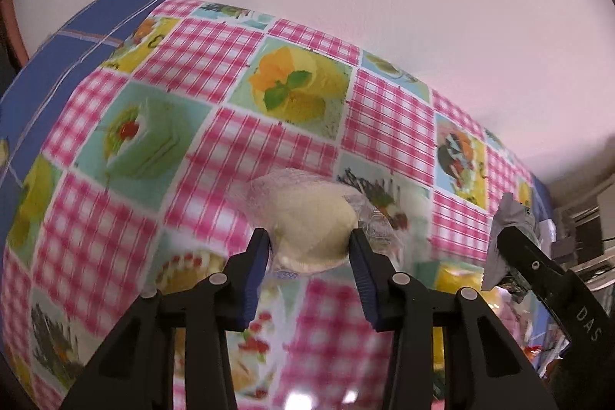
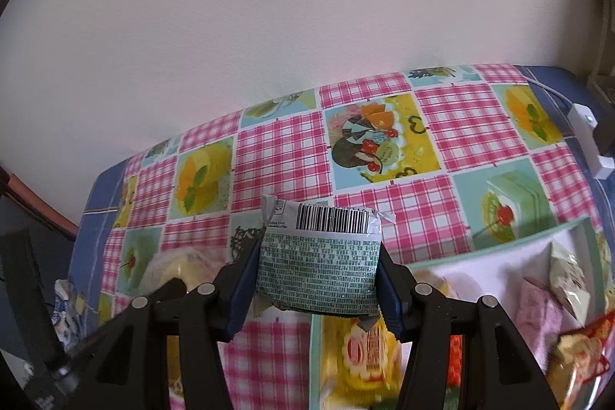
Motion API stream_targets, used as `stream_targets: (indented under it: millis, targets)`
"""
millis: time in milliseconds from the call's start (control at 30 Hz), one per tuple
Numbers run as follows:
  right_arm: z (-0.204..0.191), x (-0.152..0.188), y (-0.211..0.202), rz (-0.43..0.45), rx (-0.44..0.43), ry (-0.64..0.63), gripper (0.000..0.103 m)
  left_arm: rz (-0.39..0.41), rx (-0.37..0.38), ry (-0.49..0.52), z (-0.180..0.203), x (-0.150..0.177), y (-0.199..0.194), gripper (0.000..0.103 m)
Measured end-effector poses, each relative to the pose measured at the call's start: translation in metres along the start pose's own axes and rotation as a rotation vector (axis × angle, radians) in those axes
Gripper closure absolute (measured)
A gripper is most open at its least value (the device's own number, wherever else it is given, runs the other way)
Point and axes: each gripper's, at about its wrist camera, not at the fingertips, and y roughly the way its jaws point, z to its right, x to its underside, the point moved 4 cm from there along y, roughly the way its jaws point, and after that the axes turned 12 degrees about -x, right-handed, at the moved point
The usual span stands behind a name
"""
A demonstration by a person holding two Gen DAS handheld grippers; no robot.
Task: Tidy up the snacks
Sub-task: 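Close the left tool on the wrapped cream bun while the right tool holds the green pack, then carry both items into the white tray and open both tools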
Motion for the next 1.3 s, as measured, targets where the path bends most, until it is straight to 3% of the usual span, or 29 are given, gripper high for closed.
stream_targets:
  millis: [400,433,533,667,800,900,967,1167,1300]
  targets:
    - [0.015,0.045,-0.069,0.011,0.033,0.031,0.044,-0.002,0.137,-0.086,0.005,0.054,-0.054,0.063]
    - [0.021,0.051,-0.073,0.007,0.047,0.041,0.044,0.005,0.148,-0.079,0.009,0.058,-0.059,0.064]
    - [0.040,0.067,-0.086,0.002,0.077,0.075,0.044,0.018,0.183,-0.066,0.020,0.068,-0.073,0.084]
    - [0.061,0.088,-0.097,-0.011,0.100,0.124,0.044,0.031,0.204,-0.029,0.031,0.080,-0.080,0.084]
    - [0.069,0.101,-0.096,-0.043,0.113,0.140,0.044,-0.006,0.197,-0.052,0.022,0.083,-0.068,0.084]
    - [0.068,0.103,-0.090,-0.066,0.115,0.139,0.044,-0.034,0.172,-0.073,0.012,0.082,-0.056,0.077]
    - [0.066,0.105,-0.086,-0.083,0.128,0.129,0.044,-0.054,0.152,-0.080,0.007,0.080,-0.046,0.063]
    - [0.070,0.106,-0.077,-0.117,0.159,0.137,0.044,-0.080,0.134,-0.112,0.000,0.071,-0.029,0.039]
    - [0.072,0.103,-0.078,-0.112,0.168,0.142,0.044,-0.108,0.148,-0.140,0.004,0.069,-0.016,0.034]
